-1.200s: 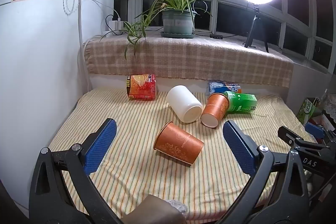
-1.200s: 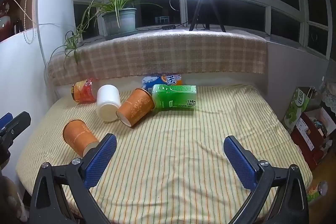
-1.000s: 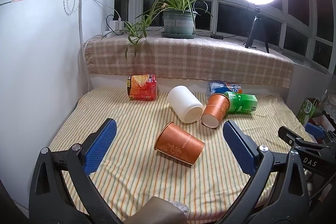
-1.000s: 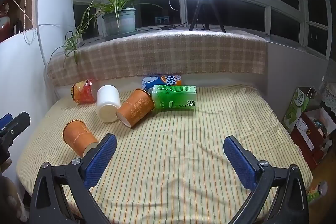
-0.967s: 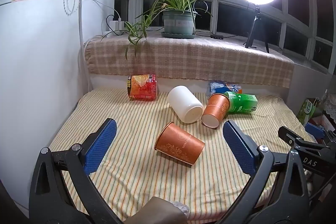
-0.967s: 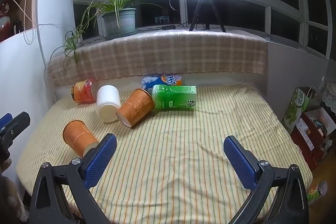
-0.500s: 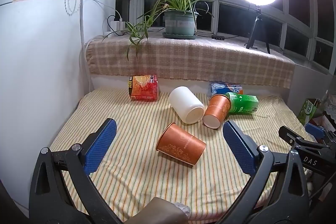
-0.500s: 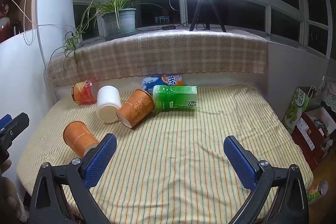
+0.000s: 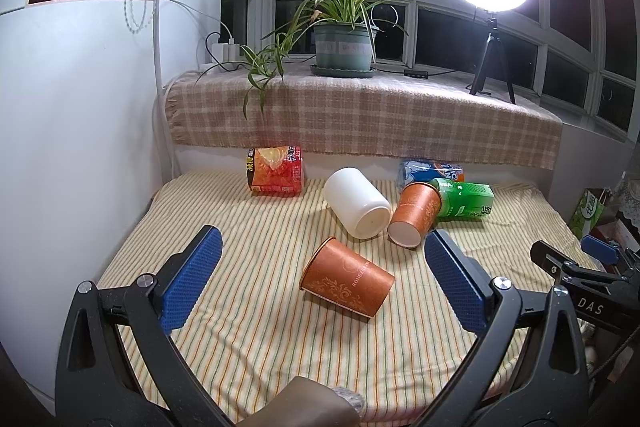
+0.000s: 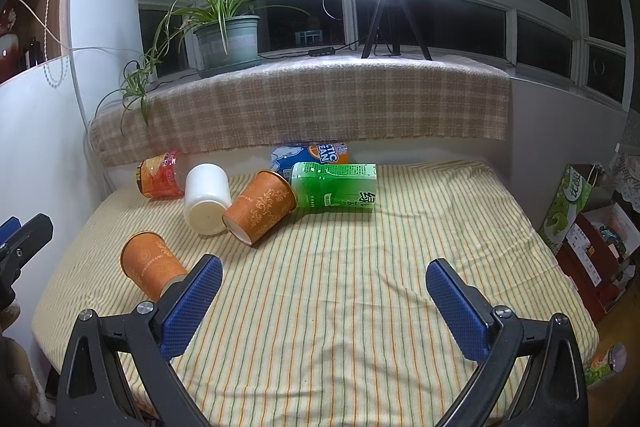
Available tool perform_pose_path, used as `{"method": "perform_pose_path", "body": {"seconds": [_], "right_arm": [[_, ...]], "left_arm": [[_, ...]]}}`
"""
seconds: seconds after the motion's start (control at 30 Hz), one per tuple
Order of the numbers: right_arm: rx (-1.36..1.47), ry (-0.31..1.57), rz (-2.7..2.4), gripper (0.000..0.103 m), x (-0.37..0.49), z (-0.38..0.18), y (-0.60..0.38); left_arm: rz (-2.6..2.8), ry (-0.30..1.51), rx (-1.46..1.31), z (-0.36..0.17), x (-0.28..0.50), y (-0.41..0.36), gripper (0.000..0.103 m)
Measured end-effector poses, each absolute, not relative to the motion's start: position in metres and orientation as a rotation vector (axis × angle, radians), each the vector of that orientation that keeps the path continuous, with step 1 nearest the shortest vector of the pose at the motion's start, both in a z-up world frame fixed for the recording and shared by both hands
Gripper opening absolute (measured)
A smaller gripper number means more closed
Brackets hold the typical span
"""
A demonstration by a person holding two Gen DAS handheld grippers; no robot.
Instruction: Flip cup upright
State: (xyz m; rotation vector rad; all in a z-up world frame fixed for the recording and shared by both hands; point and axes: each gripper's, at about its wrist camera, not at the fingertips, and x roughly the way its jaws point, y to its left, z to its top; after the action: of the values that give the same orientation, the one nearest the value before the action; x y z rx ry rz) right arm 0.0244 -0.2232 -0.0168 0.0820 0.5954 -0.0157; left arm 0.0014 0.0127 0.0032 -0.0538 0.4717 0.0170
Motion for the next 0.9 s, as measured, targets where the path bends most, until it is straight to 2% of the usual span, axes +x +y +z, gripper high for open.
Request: {"method": "perform_pose_path", "body": {"seconds": [0.9], "right_arm": [[0.093, 0.605, -0.009, 0.103, 0.0295, -0.0192, -0.2196]], "left_arm": [[0.018, 0.468, -0.052, 0.0023, 0.0003, 0.0094, 0.103]]}}
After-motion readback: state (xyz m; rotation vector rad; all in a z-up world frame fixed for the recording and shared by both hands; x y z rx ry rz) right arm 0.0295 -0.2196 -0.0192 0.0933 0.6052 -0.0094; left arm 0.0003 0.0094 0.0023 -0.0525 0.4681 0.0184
